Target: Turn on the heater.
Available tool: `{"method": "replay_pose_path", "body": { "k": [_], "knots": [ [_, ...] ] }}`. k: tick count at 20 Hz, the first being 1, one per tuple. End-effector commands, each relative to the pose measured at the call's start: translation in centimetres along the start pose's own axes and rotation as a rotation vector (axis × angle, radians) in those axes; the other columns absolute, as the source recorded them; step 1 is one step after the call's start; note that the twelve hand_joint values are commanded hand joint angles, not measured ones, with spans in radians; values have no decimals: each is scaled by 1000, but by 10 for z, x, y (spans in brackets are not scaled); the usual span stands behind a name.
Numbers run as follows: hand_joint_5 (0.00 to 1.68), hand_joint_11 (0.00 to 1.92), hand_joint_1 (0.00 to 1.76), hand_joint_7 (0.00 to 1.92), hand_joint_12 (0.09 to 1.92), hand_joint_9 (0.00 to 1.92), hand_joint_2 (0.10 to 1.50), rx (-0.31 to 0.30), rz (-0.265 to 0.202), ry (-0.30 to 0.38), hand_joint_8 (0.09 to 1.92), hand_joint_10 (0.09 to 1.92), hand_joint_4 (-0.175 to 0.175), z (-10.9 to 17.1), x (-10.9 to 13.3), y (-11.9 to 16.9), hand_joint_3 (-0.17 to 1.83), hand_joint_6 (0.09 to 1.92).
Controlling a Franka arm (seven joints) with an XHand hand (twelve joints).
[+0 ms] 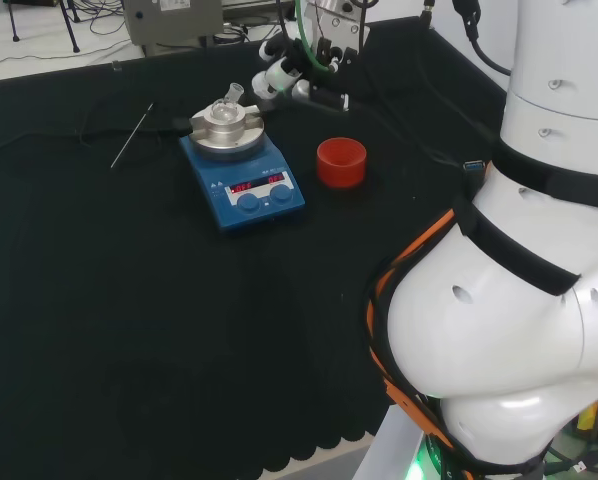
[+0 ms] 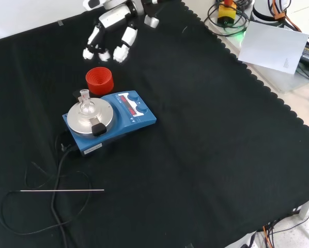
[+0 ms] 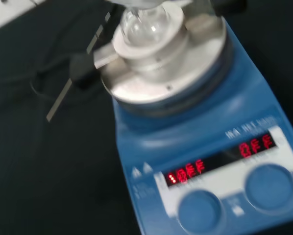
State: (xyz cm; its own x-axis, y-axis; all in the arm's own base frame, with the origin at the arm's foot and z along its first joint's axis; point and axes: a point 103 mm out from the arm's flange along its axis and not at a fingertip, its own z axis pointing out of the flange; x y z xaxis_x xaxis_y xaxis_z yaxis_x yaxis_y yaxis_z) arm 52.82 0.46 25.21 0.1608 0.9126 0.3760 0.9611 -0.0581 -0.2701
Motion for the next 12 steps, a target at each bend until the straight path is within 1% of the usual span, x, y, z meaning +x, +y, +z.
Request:
{"method": "replay_pose_path", "body": {
  "k": [1, 3, 4, 6, 7, 9, 12],
  "knots": [
    [424, 1068, 1054, 1174, 1052, 1283, 1071, 102, 18, -163, 731, 510, -53, 6, -11, -40, -175, 106],
    [421, 1344, 1095, 1245, 878, 1398, 1084, 122, 27, -212, 777, 510, -69, 9, -14, -48, -175, 87],
    [421, 1449, 1109, 1270, 812, 1444, 1087, 135, 31, -235, 800, 518, -74, 11, -15, -51, -175, 87],
    [421, 1616, 1130, 1315, 751, 1526, 1093, 162, 36, -281, 870, 572, -82, 19, -13, -59, -175, 87],
    [422, 1676, 1136, 1335, 759, 1555, 1096, 169, 40, -304, 918, 624, -84, 23, -12, -62, -175, 87],
    [419, 1738, 1140, 1376, 865, 1571, 1102, 183, 40, -345, 1025, 773, -82, 31, -10, -69, -175, 87],
    [415, 1773, 1136, 1432, 1147, 1583, 1112, 211, 41, -369, 1214, 1039, -74, 44, -4, -77, -175, 87]
  ]
}}
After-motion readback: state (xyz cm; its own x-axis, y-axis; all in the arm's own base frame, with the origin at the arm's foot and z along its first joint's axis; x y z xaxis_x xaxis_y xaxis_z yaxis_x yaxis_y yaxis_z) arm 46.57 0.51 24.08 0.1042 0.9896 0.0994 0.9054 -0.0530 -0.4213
